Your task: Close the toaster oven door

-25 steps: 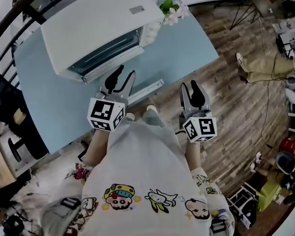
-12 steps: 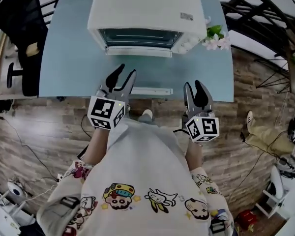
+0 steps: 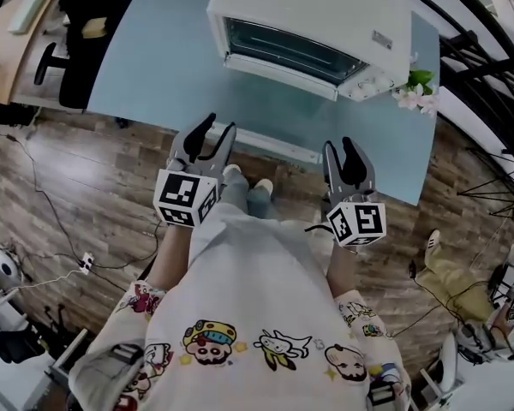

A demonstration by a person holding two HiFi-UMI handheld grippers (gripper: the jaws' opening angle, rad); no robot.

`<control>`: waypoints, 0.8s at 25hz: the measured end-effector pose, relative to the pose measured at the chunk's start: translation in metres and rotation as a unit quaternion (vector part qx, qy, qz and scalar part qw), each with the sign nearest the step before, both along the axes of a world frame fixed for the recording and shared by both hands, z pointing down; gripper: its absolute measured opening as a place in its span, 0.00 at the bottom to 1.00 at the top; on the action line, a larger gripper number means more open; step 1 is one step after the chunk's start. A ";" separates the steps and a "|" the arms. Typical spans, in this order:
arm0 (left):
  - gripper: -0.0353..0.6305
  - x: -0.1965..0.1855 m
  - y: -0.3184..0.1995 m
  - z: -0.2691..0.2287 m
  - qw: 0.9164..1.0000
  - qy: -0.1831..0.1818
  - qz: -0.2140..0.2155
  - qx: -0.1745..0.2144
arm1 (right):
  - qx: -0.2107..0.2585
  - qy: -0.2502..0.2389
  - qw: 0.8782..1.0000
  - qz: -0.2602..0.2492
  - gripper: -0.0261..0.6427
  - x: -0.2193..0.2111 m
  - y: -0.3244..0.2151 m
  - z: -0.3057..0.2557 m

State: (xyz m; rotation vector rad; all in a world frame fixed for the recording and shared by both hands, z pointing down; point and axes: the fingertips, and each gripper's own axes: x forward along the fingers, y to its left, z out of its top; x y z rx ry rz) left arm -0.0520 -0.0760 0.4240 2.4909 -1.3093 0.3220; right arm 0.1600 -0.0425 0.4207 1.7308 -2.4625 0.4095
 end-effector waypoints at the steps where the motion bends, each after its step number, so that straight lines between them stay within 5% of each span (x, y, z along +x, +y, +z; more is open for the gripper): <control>1: 0.29 -0.004 0.001 0.001 1.000 0.000 -0.003 -0.001 | 0.000 0.001 1.000 -0.003 0.27 -0.003 0.000 0.000; 20: 0.29 -0.032 0.002 0.038 0.999 -0.006 -0.019 -0.040 | -0.007 0.010 0.999 -0.031 0.27 -0.036 -0.007 0.007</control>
